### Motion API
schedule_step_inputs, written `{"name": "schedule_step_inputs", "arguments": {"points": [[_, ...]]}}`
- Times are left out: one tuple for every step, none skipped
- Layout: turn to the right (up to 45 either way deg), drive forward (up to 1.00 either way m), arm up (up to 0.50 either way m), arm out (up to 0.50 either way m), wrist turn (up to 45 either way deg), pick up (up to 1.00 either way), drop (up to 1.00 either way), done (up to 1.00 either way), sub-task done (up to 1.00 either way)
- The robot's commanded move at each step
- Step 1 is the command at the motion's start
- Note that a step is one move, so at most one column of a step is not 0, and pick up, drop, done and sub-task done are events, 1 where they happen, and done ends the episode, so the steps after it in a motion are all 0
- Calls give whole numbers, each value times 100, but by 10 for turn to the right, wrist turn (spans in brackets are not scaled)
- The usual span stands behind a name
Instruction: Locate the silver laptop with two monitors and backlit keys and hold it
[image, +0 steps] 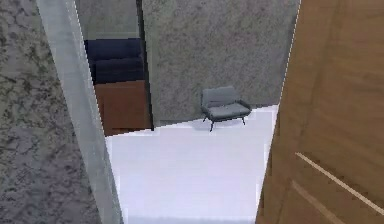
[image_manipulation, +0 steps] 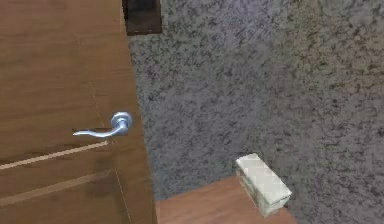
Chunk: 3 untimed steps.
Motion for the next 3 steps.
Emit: {"name": "schedule_step_inputs", "arguments": {"points": [[0,80,0,0,0,0,0,0,0],[-210,0,0,0,0,0,0,0,0],[0,30,0,0,0,0,0,0,0]]}}
